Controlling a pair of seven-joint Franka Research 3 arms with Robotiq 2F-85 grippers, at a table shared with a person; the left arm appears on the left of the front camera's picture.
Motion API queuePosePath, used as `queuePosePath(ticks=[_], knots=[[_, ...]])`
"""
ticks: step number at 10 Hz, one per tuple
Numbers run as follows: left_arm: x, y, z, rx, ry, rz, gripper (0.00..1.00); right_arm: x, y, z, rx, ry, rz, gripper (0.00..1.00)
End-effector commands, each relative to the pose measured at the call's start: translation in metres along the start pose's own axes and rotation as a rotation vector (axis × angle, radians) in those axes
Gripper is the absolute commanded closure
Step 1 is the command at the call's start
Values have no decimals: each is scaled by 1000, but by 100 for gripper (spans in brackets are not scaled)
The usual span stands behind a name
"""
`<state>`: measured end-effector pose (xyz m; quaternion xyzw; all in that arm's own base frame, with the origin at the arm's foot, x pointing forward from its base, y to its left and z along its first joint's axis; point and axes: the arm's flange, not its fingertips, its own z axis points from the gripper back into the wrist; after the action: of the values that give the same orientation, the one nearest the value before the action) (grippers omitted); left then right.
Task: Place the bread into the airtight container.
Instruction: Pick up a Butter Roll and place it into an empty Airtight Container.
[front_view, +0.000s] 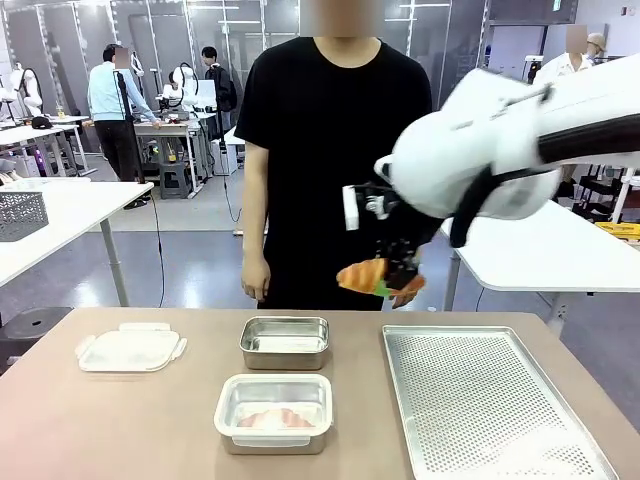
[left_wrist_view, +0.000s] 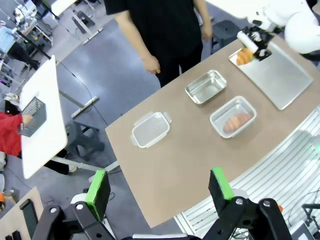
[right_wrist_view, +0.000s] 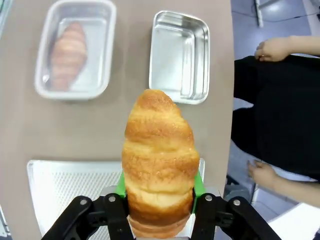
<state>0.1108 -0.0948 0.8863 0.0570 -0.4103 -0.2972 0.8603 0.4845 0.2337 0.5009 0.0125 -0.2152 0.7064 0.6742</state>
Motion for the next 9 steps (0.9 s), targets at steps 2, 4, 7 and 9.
queuePosePath(ticks=[2,4,7,9], knots=[[-3,-5,9,-2,-22,-2,0,51,-22,-42,-18,22,37,48],[-3,-5,9,-2,-22,-2,0,74,-38,-85,-3,30,105,48],[-3,-5,9,-2,-22,-2,0,84,-58,-132,38,-33,116,48],[-3,-5,9,-2,-22,-2,0,94,-63,-156,38,-24,116,48]])
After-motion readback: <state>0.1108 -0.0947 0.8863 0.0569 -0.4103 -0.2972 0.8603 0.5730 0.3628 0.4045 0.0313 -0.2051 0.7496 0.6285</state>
